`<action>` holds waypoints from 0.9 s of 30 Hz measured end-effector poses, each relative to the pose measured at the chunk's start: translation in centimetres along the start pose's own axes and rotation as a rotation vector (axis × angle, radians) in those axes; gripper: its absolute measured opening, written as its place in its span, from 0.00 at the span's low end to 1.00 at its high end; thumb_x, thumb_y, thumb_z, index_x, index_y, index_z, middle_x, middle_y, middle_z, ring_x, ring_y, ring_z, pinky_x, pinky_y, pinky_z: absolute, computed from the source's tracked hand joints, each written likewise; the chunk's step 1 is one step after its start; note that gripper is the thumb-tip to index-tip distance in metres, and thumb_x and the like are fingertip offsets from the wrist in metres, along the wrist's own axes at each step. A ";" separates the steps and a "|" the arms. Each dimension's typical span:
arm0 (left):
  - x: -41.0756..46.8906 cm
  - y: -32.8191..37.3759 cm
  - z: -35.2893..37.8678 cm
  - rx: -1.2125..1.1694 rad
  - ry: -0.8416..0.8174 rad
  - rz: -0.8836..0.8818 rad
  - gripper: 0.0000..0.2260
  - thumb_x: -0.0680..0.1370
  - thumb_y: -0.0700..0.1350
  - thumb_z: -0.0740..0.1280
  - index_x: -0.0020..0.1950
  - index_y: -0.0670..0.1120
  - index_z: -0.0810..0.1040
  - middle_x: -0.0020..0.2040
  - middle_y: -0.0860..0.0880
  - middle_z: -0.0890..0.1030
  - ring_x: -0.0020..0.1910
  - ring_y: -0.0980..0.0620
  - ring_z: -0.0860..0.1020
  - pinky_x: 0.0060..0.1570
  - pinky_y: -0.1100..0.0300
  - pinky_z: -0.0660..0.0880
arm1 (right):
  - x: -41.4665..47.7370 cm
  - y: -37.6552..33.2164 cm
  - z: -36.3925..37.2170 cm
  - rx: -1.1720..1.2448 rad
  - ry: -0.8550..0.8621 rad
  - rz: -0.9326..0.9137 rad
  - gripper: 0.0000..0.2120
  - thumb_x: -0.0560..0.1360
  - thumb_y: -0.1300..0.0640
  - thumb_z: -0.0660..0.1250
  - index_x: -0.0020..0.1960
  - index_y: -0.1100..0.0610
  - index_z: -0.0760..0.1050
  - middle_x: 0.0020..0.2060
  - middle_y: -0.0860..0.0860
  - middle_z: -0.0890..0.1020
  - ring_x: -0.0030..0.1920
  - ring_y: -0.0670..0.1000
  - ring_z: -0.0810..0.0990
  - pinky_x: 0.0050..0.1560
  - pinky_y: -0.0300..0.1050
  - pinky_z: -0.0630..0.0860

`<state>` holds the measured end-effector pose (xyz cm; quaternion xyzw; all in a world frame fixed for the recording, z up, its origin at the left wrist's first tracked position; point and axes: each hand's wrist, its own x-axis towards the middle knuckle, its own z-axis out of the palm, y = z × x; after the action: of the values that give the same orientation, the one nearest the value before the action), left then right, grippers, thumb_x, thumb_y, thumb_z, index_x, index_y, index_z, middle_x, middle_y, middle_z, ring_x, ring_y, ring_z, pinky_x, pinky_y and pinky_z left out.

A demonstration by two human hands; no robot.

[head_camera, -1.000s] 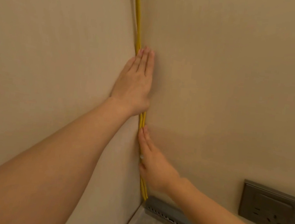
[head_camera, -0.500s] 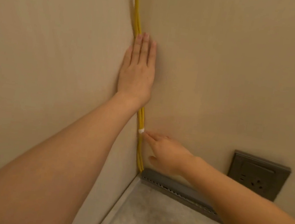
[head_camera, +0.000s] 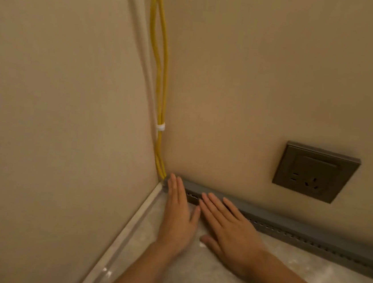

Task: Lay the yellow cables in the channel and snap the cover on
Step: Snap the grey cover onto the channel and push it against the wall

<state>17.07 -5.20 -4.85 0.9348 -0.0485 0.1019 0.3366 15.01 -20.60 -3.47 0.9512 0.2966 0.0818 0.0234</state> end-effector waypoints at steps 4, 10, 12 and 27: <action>0.8 -0.6 1.1 -0.052 0.005 0.022 0.37 0.80 0.49 0.59 0.72 0.45 0.30 0.69 0.54 0.26 0.69 0.57 0.27 0.68 0.66 0.36 | 0.3 0.8 0.3 -0.004 0.008 -0.006 0.31 0.77 0.38 0.49 0.72 0.57 0.62 0.71 0.51 0.64 0.72 0.48 0.59 0.69 0.45 0.50; 0.9 -0.8 0.8 0.000 -0.037 0.042 0.39 0.79 0.49 0.62 0.73 0.45 0.32 0.69 0.53 0.26 0.69 0.55 0.27 0.69 0.64 0.36 | 0.5 1.1 0.4 0.006 0.036 -0.030 0.33 0.76 0.37 0.49 0.73 0.57 0.60 0.72 0.51 0.62 0.73 0.49 0.57 0.69 0.45 0.49; 0.8 -0.2 0.4 -0.064 -0.027 -0.004 0.39 0.78 0.47 0.63 0.74 0.44 0.35 0.71 0.53 0.29 0.71 0.56 0.31 0.69 0.64 0.38 | 0.5 1.1 0.3 0.029 0.013 -0.041 0.33 0.77 0.38 0.49 0.74 0.56 0.56 0.73 0.51 0.57 0.74 0.49 0.52 0.70 0.44 0.43; 1.1 6.8 2.2 -1.157 -0.081 -0.656 0.34 0.75 0.42 0.65 0.74 0.36 0.52 0.73 0.31 0.57 0.71 0.37 0.61 0.72 0.48 0.58 | -4.2 1.0 -1.7 1.093 0.312 0.708 0.10 0.73 0.66 0.64 0.48 0.55 0.79 0.40 0.48 0.83 0.42 0.45 0.80 0.46 0.34 0.74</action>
<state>17.43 -11.84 -2.00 0.5728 0.1788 -0.0835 0.7956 11.85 -23.83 -2.31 0.8432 -0.0349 0.0592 -0.5331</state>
